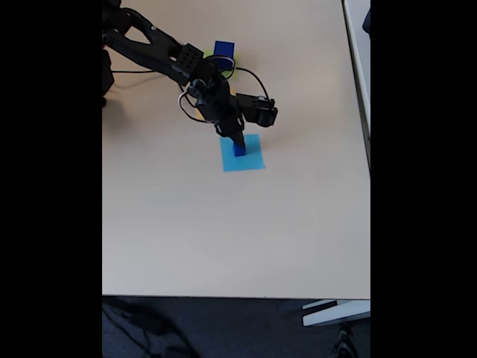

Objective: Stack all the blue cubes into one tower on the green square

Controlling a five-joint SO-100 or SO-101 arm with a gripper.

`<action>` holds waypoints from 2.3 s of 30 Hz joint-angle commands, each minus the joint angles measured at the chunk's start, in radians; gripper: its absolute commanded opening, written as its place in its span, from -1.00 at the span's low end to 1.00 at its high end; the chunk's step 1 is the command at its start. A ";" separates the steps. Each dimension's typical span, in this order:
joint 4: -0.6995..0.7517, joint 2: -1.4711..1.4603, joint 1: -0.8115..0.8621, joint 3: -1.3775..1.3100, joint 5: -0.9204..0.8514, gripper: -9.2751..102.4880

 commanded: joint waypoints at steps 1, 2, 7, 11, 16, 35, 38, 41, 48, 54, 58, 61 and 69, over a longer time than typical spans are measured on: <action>-0.020 0.012 0.005 -0.005 0.009 -0.74; -0.020 0.012 0.005 -0.005 0.009 -0.73; -0.020 0.012 0.005 -0.005 0.009 -0.70; -0.020 0.012 0.006 -0.005 0.009 -0.70; -0.020 0.025 -0.002 -0.005 -0.006 -0.64; 0.086 0.181 -0.143 -0.213 0.035 -0.47; 0.127 0.232 -0.186 -0.230 0.083 -0.45; 0.215 0.259 -0.239 -0.262 0.156 -0.43; 0.333 0.308 -0.360 -0.193 0.391 -0.36; 0.337 0.388 -0.428 0.044 0.555 -0.32; 0.316 0.411 -0.431 0.138 0.572 -0.15; 0.287 0.422 -0.425 0.196 0.565 -0.08; 0.160 0.407 -0.439 0.328 0.586 -0.08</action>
